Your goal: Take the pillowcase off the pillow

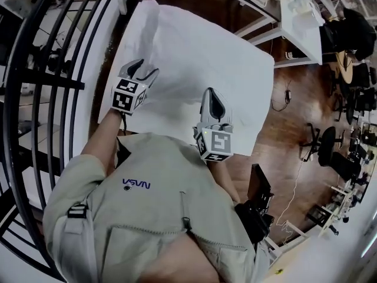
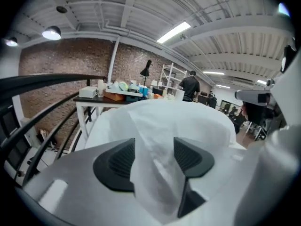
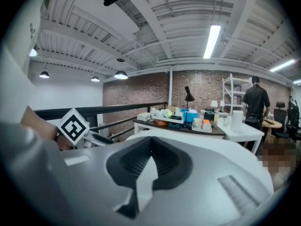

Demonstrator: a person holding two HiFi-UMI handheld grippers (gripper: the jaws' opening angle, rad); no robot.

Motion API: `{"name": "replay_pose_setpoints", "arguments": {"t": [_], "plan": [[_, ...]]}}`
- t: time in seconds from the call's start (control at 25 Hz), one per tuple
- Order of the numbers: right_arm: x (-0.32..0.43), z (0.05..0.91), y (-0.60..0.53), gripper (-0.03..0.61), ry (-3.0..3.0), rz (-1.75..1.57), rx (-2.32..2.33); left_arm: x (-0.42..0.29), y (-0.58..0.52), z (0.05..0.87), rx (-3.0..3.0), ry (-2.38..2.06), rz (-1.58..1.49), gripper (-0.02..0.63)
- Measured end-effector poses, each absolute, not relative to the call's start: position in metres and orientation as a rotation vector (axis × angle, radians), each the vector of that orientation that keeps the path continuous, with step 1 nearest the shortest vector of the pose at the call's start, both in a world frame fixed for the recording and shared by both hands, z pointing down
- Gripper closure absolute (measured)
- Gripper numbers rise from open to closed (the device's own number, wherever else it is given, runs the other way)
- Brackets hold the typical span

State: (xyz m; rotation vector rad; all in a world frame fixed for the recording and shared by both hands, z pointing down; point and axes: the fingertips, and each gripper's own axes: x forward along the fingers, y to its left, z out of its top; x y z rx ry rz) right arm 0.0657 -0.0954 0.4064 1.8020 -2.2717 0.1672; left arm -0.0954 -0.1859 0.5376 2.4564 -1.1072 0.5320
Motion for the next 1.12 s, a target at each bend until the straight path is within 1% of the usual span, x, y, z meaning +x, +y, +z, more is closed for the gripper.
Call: {"name": "replay_pose_setpoints", "arguments": {"t": [0.04,0.12,0.16,0.24,0.28,0.56,0.72,0.76,0.88,1.04,1.08,1.12], "plan": [[0.060,0.407,-0.096,0.575,-2.265,0.167,1.785,-0.091,-0.183,0.544,2.452,-1.053,0.536,0.333],[0.045,0.410,-0.097,0.575,-2.266,0.168,1.732,-0.084,-0.176,0.551,2.452,-0.960,0.539,0.338],[0.038,0.413,-0.098,0.575,-2.273,0.170,1.699,-0.079,-0.173,0.550,2.467,-0.915,0.539,0.387],[0.027,0.416,-0.101,0.575,-2.293,0.174,1.637,-0.066,-0.163,0.543,2.517,-0.841,0.539,0.540],[0.022,0.417,-0.104,0.575,-2.305,0.174,1.611,-0.060,-0.158,0.539,2.541,-0.815,0.535,0.601],[-0.005,0.424,-0.129,0.570,-2.355,0.224,1.389,-0.016,-0.114,0.487,2.682,-0.683,0.377,0.603],[-0.011,0.446,-0.141,0.458,-2.310,0.380,1.276,0.007,-0.099,0.473,2.791,-0.672,0.403,0.603],[-0.011,0.453,-0.142,0.438,-2.288,0.422,1.255,0.012,-0.095,0.474,2.808,-0.669,0.423,0.604],[-0.009,0.468,-0.145,0.428,-2.216,0.480,1.220,0.023,-0.081,0.483,2.832,-0.654,0.460,0.603],[0.000,0.490,-0.147,0.433,-2.097,0.522,1.195,0.029,-0.069,0.499,2.813,-0.679,0.481,0.603],[0.004,0.494,-0.147,0.481,-2.069,0.528,1.200,0.029,-0.070,0.499,2.813,-0.692,0.477,0.603],[0.007,0.498,-0.147,0.556,-2.051,0.534,1.207,0.027,-0.071,0.499,2.816,-0.706,0.478,0.603]]}}
